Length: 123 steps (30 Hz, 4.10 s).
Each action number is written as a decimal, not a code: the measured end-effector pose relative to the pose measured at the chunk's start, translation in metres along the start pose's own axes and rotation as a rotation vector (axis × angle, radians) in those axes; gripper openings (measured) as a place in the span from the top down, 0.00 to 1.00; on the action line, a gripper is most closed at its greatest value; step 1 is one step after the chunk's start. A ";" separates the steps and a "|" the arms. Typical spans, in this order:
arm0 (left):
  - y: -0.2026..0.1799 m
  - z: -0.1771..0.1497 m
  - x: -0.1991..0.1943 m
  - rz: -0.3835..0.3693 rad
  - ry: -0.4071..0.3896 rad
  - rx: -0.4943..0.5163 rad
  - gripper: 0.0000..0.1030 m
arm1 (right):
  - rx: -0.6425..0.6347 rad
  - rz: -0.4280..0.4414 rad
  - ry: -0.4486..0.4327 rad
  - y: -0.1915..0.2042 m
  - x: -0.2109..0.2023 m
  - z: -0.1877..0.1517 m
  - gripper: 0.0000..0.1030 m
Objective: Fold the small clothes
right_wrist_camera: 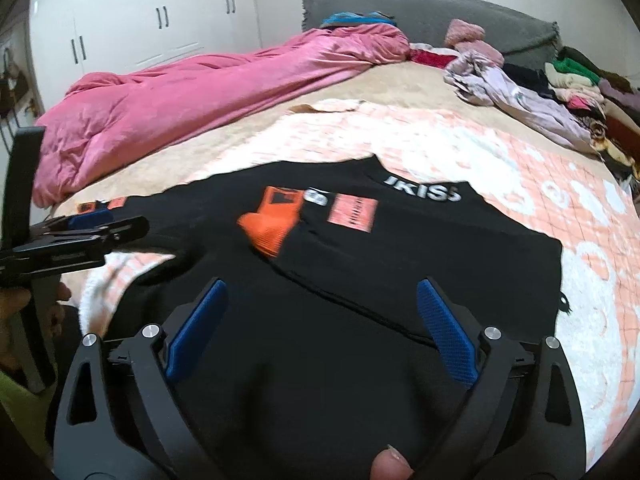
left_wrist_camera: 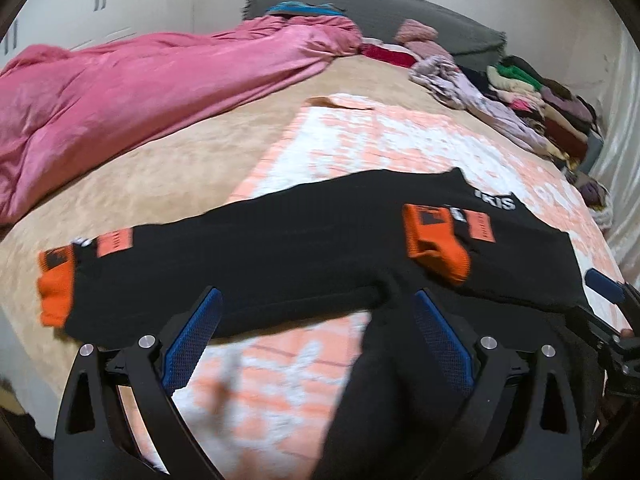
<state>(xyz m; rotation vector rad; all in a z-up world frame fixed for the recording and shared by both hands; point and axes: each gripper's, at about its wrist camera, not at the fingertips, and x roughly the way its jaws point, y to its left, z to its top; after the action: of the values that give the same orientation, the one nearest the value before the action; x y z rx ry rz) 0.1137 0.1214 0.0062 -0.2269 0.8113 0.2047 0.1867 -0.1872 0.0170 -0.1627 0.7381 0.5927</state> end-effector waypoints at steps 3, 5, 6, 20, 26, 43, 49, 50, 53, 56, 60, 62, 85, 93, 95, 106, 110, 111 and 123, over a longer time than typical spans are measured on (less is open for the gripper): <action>0.017 -0.001 -0.005 0.022 -0.006 -0.031 0.07 | -0.013 0.019 -0.004 0.018 0.000 0.005 0.12; 0.030 -0.002 -0.008 0.038 -0.013 -0.049 0.07 | -0.023 0.029 -0.003 0.031 0.001 0.007 0.12; 0.035 -0.002 -0.010 0.043 -0.015 -0.058 0.07 | -0.028 0.033 -0.003 0.036 0.002 0.008 0.12; 0.131 -0.016 -0.032 0.137 -0.032 -0.213 0.05 | -0.101 0.066 0.018 0.102 0.018 0.012 0.10; 0.175 -0.026 -0.034 0.172 -0.026 -0.295 0.05 | -0.132 0.079 0.028 0.123 0.027 0.012 0.10; 0.223 -0.026 0.011 0.098 -0.006 -0.533 0.75 | -0.138 0.092 0.040 0.143 0.037 0.010 0.10; 0.193 -0.013 -0.011 0.021 -0.097 -0.467 0.87 | -0.081 0.092 0.042 0.124 0.032 0.007 0.10; 0.184 -0.008 -0.017 -0.003 -0.115 -0.452 0.87 | -0.065 0.089 0.037 0.118 0.030 0.006 0.10; 0.155 0.006 -0.034 -0.069 -0.156 -0.398 0.87 | -0.016 0.074 0.026 0.101 0.024 0.005 0.10; 0.113 0.022 -0.046 -0.140 -0.183 -0.314 0.87 | 0.041 0.057 0.020 0.078 0.017 0.002 0.10; 0.051 0.035 -0.042 -0.236 -0.166 -0.210 0.87 | 0.117 0.018 0.004 0.042 0.003 -0.003 0.10; 0.018 0.038 -0.033 -0.264 -0.142 -0.154 0.87 | 0.167 -0.010 -0.012 0.019 -0.007 -0.006 0.10; -0.116 -0.009 0.029 -0.514 0.074 0.144 0.62 | 0.434 -0.131 -0.055 -0.091 -0.035 -0.028 0.10; -0.055 0.024 0.022 -0.296 -0.070 0.067 0.54 | 0.338 -0.002 0.087 -0.033 0.023 -0.025 0.17; -0.041 0.028 0.021 -0.265 -0.084 0.054 0.54 | 0.318 0.027 0.109 -0.017 0.035 -0.023 0.19; 0.005 0.035 0.025 -0.241 -0.095 -0.001 0.47 | 0.337 0.081 0.125 0.017 0.071 -0.009 0.89; 0.016 0.037 0.031 -0.231 -0.092 -0.030 0.47 | 0.227 0.090 0.067 0.025 0.052 0.017 0.92; 0.018 0.037 0.031 -0.229 -0.090 -0.034 0.47 | 0.201 0.084 0.044 0.024 0.045 0.024 0.92; 0.002 0.033 0.038 -0.232 -0.074 0.008 0.47 | 0.107 -0.181 -0.057 -0.076 -0.012 0.047 0.95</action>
<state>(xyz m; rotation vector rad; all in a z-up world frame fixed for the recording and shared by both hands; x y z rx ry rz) 0.1617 0.1361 0.0005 -0.3020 0.7064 -0.0082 0.2497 -0.2390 0.0552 -0.1123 0.6896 0.3830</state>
